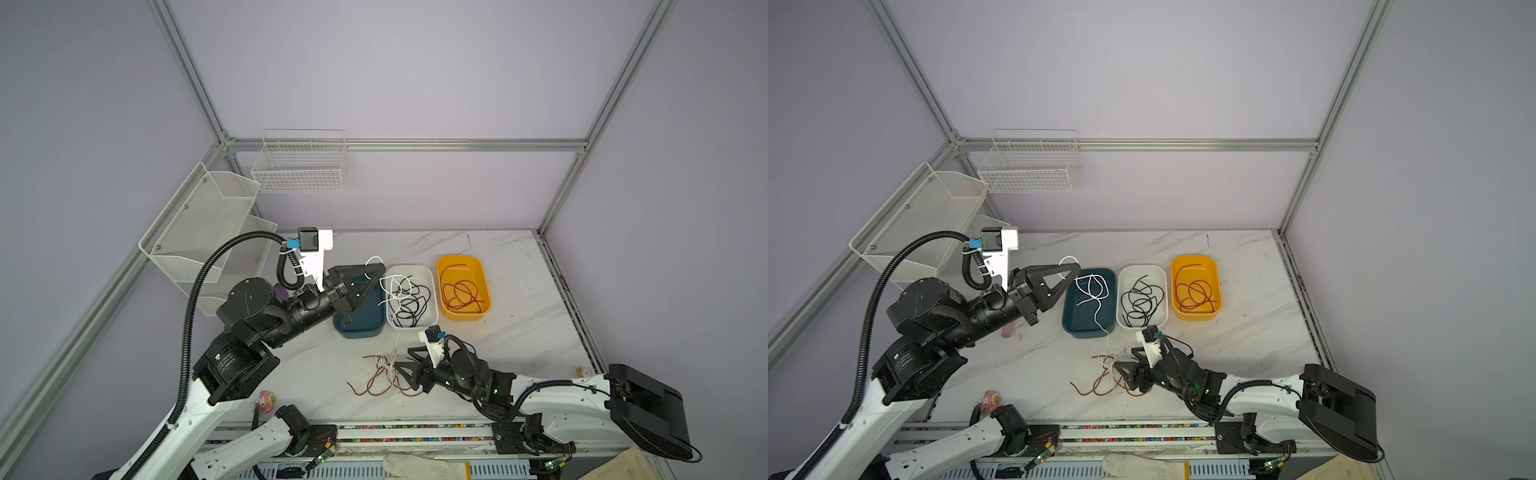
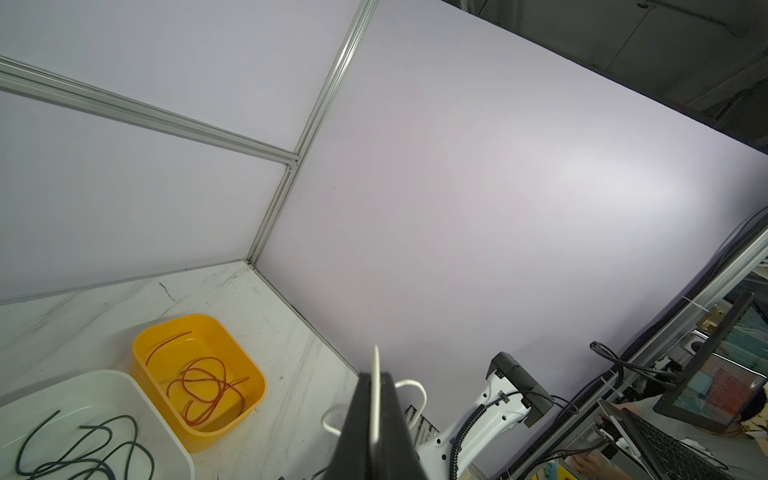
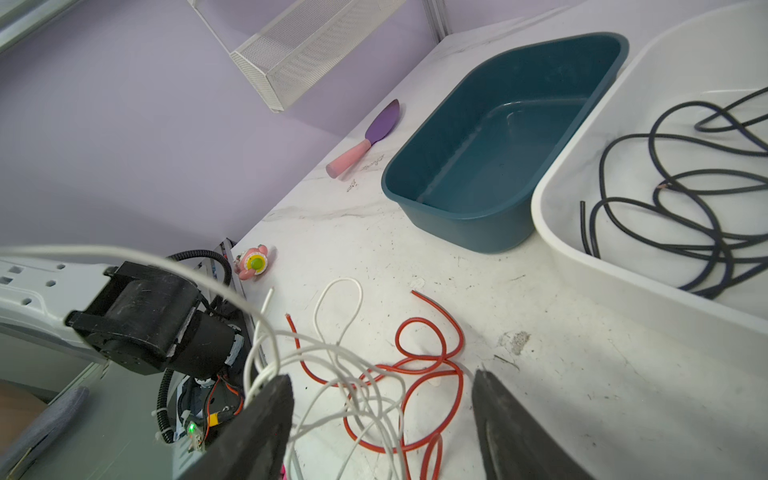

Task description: Untangle the cables

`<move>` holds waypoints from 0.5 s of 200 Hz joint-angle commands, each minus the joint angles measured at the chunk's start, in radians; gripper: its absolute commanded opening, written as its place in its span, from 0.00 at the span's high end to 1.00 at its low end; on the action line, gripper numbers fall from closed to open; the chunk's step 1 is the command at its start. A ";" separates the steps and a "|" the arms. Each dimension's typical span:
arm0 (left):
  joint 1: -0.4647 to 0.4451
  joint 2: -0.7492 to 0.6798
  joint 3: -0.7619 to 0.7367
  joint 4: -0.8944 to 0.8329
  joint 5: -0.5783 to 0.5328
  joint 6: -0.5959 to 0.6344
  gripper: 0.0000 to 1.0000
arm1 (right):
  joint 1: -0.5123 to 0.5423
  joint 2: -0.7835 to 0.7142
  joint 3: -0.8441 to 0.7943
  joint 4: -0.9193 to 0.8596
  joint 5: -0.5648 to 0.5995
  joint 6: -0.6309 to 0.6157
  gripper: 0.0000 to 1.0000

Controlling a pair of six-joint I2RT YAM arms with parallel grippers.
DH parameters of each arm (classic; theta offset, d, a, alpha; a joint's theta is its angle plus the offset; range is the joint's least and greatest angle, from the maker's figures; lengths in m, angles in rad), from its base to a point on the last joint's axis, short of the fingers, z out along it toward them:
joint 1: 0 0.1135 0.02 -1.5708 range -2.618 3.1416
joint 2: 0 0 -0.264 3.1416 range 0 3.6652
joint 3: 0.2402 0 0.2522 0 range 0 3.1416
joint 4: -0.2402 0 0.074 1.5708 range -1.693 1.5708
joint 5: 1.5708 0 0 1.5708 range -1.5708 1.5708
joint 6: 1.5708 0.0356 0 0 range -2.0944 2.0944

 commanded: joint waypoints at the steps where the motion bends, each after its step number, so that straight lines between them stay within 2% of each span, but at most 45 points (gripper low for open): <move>1: 0.001 -0.002 0.089 0.051 0.017 -0.012 1.00 | -0.002 -0.010 -0.002 0.038 0.027 0.000 0.31; 42: 0.000 0.015 0.092 0.061 0.025 -0.014 1.00 | -0.001 -0.136 -0.062 0.040 0.037 0.005 0.30; 66: 0.000 0.029 0.102 0.069 0.030 -0.014 1.00 | 0.006 -0.119 -0.068 0.046 0.014 0.009 0.30; 100: 0.000 0.046 0.112 0.081 0.040 -0.020 1.00 | 0.041 -0.080 -0.052 0.055 0.048 0.006 0.30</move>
